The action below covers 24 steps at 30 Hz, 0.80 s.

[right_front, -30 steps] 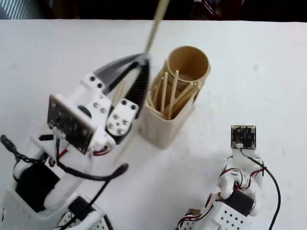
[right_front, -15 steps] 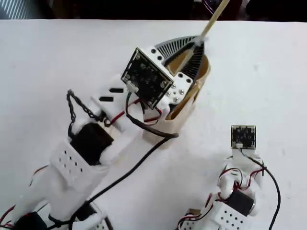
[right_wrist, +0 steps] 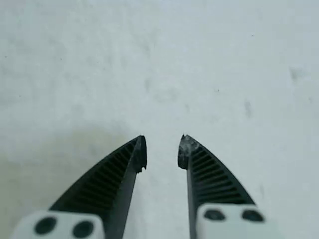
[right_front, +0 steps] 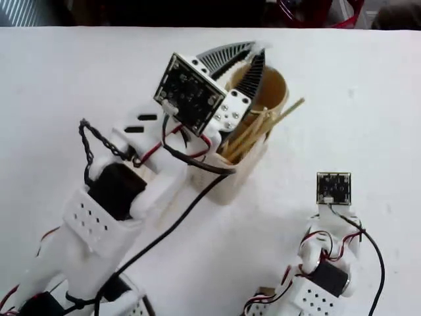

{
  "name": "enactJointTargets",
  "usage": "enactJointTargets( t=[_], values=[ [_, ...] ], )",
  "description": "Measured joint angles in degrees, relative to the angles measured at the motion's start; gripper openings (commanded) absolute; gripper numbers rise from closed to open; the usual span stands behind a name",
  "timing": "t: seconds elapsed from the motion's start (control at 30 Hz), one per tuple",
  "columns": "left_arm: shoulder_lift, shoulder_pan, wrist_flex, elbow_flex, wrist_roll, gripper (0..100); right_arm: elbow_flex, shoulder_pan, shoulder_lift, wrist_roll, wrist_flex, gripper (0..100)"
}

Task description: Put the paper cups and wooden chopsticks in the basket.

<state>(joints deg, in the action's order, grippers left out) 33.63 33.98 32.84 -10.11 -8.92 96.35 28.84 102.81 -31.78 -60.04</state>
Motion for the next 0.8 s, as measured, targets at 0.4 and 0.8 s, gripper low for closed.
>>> enactJointTargets(
  t=[0.4, 0.8],
  values=[
    [-1.4, 0.0, 1.3, 0.0, 0.0, 7, 0.0, 0.0, 0.0, 0.0, 0.0, 11.3],
    [-23.0, 6.9, 6.1, 19.2, -5.7, 7, 0.0, 0.0, 0.0, 0.0, 0.0, 11.3]
  ],
)
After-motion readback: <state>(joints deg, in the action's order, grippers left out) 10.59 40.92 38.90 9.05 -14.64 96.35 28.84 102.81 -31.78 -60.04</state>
